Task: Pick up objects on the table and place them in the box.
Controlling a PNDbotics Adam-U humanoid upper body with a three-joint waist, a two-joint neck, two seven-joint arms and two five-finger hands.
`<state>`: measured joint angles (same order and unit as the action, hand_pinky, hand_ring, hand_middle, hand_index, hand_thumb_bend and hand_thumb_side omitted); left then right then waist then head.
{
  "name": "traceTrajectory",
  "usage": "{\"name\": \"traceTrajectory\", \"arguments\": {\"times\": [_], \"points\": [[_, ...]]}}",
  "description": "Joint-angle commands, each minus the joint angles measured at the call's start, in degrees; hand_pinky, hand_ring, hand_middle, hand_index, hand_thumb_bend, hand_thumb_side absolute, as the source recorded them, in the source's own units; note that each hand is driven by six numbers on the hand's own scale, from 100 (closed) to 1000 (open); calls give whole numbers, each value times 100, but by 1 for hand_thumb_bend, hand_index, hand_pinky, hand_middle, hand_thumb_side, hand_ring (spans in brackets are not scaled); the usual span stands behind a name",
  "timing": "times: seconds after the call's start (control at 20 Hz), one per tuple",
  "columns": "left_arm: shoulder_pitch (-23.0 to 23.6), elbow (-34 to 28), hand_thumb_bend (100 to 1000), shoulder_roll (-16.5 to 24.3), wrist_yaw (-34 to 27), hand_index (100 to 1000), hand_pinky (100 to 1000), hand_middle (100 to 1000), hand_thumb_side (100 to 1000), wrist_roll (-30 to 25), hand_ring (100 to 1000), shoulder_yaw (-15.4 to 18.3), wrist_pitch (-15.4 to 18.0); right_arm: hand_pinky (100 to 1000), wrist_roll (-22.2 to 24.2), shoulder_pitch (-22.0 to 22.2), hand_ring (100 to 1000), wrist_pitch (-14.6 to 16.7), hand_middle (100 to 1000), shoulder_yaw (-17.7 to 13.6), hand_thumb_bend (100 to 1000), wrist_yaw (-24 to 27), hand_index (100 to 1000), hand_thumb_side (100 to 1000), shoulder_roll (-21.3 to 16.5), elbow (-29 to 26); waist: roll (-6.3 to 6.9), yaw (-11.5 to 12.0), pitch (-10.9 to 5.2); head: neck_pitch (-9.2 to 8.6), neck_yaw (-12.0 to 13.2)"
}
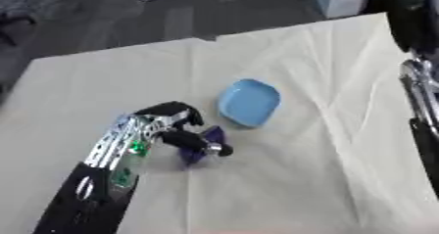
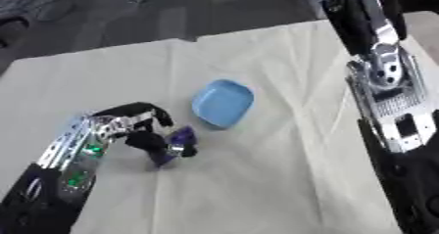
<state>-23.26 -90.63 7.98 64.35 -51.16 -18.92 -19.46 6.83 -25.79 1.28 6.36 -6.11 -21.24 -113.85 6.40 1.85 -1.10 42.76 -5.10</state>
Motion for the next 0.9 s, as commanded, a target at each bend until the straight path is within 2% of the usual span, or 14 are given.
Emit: {"name": "traceTrajectory", "arguments": {"times": [0.05,0.9], "points": [[-122,-30,697,-13,74,823,423,771,752,-81,656,67,-74,507,14,-98,418,5,602,-18,100,8,878,882,-77,-74,-26,5,-60,-30,-54],[-132,194,729,-54,152,826,422,774,754,-81,643,132,-115,507,18,-95,418,7,600,-14,100,8,881,882,-80,-74,-29,11,-56,-13,-52]]}}
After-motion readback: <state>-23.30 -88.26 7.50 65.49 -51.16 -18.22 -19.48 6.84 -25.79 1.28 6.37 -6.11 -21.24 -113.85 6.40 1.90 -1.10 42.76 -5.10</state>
